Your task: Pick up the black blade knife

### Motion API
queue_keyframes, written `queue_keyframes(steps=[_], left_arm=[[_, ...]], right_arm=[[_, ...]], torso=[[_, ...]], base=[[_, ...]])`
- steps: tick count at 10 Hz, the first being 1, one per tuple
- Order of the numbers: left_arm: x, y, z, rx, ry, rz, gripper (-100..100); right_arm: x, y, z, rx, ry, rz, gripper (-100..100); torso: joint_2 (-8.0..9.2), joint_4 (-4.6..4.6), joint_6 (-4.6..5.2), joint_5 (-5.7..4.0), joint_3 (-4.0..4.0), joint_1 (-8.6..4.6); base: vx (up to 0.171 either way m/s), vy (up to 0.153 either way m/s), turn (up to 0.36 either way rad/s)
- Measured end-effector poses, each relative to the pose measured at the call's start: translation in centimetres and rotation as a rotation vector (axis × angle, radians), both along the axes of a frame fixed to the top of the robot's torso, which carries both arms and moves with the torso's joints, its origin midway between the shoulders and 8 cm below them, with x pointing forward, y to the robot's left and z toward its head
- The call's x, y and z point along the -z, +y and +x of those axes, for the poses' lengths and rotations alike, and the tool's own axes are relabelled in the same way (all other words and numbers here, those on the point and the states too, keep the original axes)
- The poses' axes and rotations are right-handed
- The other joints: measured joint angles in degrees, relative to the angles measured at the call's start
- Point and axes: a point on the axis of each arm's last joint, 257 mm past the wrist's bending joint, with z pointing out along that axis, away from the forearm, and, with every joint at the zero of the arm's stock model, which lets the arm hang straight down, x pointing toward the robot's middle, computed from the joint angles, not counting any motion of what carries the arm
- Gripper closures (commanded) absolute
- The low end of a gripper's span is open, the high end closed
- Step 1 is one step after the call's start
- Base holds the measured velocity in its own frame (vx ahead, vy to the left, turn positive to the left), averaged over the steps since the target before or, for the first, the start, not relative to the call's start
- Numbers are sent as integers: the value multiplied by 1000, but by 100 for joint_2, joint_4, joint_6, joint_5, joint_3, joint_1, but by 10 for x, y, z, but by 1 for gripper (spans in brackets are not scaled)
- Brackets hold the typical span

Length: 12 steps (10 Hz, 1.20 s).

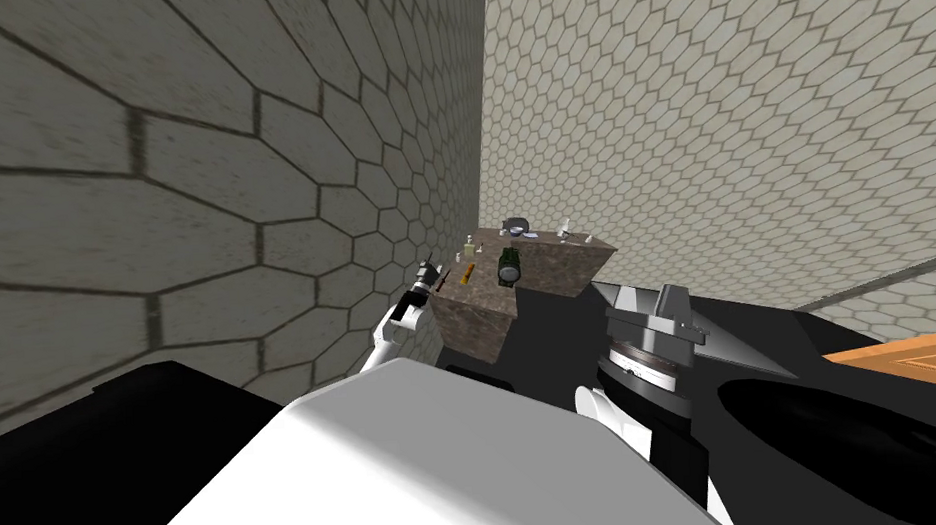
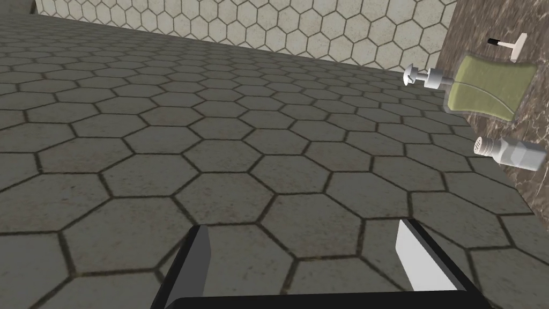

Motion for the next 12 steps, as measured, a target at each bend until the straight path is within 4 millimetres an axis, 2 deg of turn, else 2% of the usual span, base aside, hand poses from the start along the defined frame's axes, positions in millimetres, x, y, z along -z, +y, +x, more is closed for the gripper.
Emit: queue_keyframes(steps=[12], left_arm=[[90, 3, 97, 44, 350, -291, -100]], right_arm=[[0, 0, 0, 0, 0, 0, 0]], torso=[[-8, -2, -2, 1, -5, 2]], base=[[-10, 3, -39]])
